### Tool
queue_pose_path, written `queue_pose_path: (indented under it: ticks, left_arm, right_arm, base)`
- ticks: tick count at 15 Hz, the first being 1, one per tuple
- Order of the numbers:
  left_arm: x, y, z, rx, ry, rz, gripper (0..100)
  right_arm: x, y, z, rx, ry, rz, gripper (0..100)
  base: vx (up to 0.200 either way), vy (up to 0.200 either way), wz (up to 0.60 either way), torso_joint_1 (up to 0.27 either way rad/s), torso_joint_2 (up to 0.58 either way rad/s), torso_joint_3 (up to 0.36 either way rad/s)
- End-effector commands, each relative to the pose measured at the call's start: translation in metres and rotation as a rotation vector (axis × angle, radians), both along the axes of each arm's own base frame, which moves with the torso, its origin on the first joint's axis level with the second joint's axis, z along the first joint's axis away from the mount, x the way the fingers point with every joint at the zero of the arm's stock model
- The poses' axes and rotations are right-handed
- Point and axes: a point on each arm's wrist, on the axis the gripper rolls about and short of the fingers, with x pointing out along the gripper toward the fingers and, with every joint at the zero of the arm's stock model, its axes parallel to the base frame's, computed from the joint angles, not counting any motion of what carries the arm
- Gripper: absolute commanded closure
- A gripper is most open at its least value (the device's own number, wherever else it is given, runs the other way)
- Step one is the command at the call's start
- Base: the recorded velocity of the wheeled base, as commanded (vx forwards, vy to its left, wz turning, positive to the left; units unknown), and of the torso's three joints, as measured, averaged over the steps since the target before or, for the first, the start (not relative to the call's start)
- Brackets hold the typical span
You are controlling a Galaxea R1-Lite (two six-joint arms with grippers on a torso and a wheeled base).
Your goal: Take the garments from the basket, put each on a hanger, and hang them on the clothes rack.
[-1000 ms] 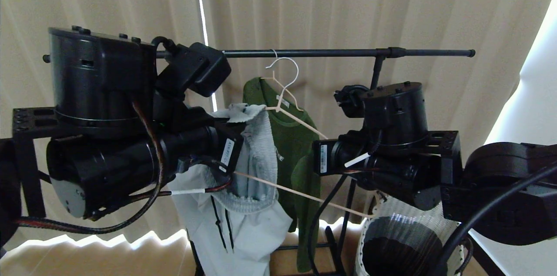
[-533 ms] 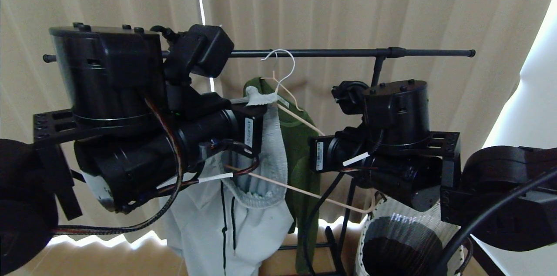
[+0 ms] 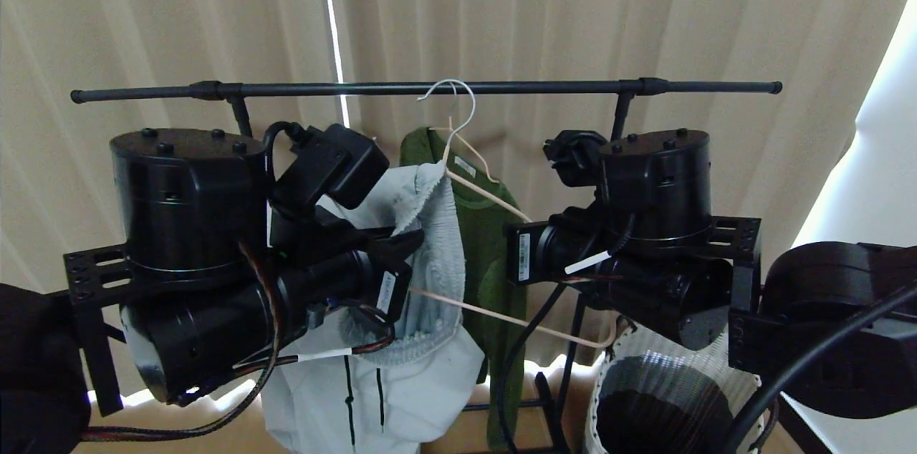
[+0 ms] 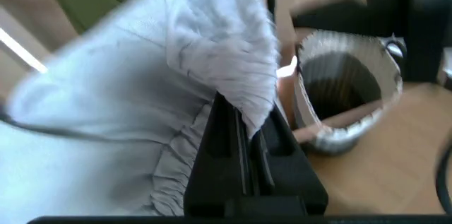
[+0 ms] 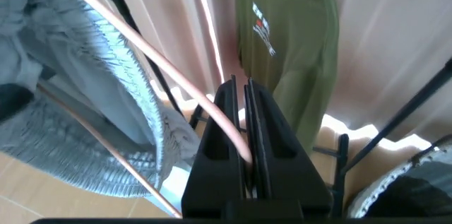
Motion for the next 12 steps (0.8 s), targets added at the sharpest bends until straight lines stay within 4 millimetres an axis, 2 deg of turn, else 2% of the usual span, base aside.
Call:
queue_pose_path:
  ticks: [1,4,5,9,12]
  left_arm:
    - [0.000,0.009,0.002,-0.002,-0.005,0.023,100]
    - [0.001,0.011,-0.001,0.004,0.003,0.033,100]
    - [0.001,0.010,-0.002,0.006,0.003,0.029,0]
    - [-0.006,0.013,0.003,0.003,-0.020,0.008,0]
    - [-0.033,0.033,0.006,0.010,-0.060,-0.109,0]
  right_arm:
    - [-0.002,-0.002,0.003,0.007,-0.013,0.000,100]
    - [-0.009,-0.010,0.001,-0.017,-0.069,0.021,100]
    - [-0.010,-0.011,0.000,-0.025,-0.095,0.025,100]
    - [-0.006,-0.024,-0.009,-0.057,-0.180,0.012,100]
    - [0.004,-0.051,-0.012,-0.096,-0.231,-0.055,100]
  base:
    - [0.000,0.000,0.00,0.000,0.00,0.000]
    - [0.000,0.000,0.00,0.000,0.00,0.000]
    - [0.000,0.000,0.00,0.000,0.00,0.000]
    - [0.000,0.000,0.00,0.000,0.00,0.000]
    - [0.000,0.000,0.00,0.000,0.00,0.000]
